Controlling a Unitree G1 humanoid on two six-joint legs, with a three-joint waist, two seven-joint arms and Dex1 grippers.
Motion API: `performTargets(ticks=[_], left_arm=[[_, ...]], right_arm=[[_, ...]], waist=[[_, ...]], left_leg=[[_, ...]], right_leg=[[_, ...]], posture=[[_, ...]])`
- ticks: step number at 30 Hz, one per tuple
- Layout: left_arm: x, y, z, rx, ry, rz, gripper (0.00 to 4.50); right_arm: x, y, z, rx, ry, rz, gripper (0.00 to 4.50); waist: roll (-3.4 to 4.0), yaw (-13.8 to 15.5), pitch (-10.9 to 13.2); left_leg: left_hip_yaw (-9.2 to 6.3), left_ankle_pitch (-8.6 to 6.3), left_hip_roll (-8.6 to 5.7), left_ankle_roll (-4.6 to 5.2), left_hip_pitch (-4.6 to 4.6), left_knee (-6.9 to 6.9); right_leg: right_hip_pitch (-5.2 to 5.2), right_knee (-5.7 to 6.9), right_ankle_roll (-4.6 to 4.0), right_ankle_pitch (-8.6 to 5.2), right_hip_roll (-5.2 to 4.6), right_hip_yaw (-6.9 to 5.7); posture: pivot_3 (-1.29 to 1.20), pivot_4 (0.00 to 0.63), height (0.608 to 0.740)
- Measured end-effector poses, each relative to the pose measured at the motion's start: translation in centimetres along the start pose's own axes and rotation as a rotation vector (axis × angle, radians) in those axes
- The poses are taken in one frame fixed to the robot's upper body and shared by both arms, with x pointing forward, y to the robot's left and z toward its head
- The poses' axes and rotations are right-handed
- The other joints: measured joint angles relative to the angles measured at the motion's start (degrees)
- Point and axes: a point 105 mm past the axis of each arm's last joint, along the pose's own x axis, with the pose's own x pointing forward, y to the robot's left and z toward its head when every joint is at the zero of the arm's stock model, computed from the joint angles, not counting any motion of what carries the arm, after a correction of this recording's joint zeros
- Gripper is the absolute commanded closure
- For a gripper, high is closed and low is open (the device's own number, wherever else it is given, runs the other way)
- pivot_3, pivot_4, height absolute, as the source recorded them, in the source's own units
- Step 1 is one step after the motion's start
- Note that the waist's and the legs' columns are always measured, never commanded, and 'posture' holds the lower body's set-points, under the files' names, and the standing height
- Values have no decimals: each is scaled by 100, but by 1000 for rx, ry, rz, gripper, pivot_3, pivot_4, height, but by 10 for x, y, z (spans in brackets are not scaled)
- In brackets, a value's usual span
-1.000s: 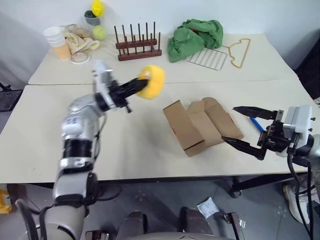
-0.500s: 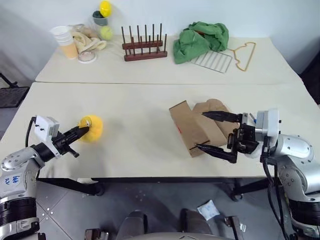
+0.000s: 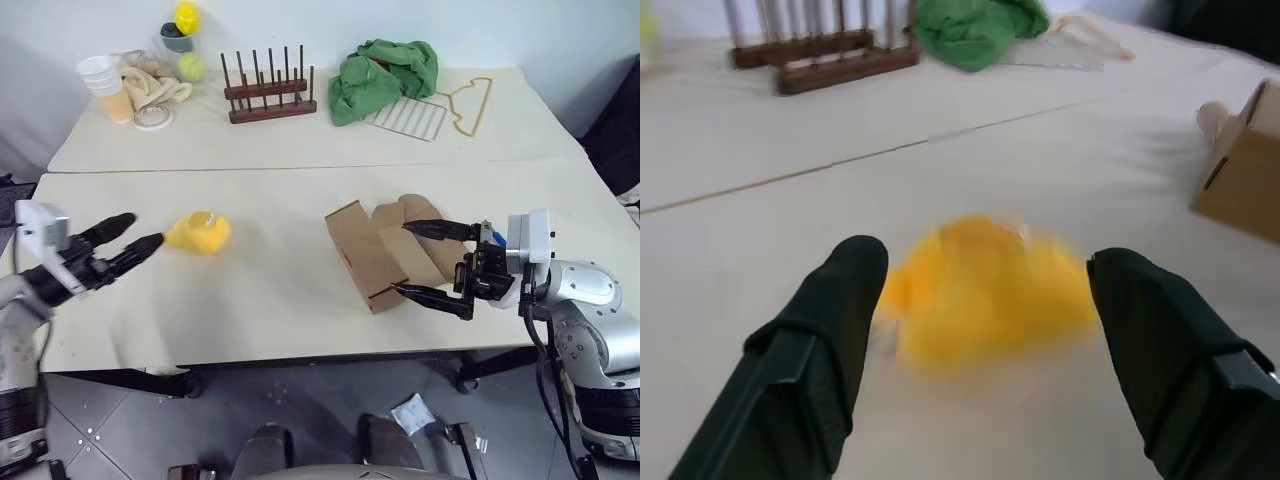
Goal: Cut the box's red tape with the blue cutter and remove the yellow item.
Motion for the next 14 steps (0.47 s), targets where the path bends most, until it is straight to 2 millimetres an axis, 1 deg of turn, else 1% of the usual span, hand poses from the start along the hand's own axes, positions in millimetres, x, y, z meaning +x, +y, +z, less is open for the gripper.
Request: performTargets(ticks=[1,2,4,6,8,9,11,14], left_arm=[[-4,-1,-5,-1,18,1,136],[-9,-3,-13,3,45,2,63],[-18,-5,-19,32,70,13,63],[-35,-3,-21,93,93,41,63],[-56,-3,-23,141,125,70,63],[-63,-2,-25,150,139,83,63],[-72,-3,-27,183,157,99,63],[-74,-6,-26,204,146,121,63]], right_arm=[[0,0,0,-2,1,0,0],[0,0,0,-4,1,1,0],[0,0,0,-8,0,1,0],[-4,2,-1,-11,7,1,0],[-12,8,-9,-3,51,12,0],[-15,11,-13,4,71,11,0],[-19,14,-18,21,86,9,0],[-22,15,-21,17,89,-21,0]], waist=[[0,8,0],[0,16,0],[-2,46,0],[-6,47,-2],[-6,39,-2],[-6,44,-2],[-6,55,-2],[-6,55,-2]], left_leg=[[1,0,1,0,1,0],[1,0,4,0,0,0],[0,-1,4,1,0,3],[1,-6,5,2,0,2],[7,-15,9,6,2,0],[9,-16,9,7,3,0],[10,-17,10,8,4,6],[13,-19,12,11,10,10]], right_leg=[[0,-1,0,0,0,0],[2,-4,0,0,1,0],[5,-10,0,0,0,0],[8,-13,-1,0,0,0],[7,-18,-1,0,1,0],[7,-17,-1,0,1,0],[11,-18,-2,0,1,0],[20,-20,-3,0,1,3]], posture=[[0,150,740],[0,150,740],[0,150,740],[0,150,740],[0,150,740],[0,150,740],[0,150,740],[0,150,740]])
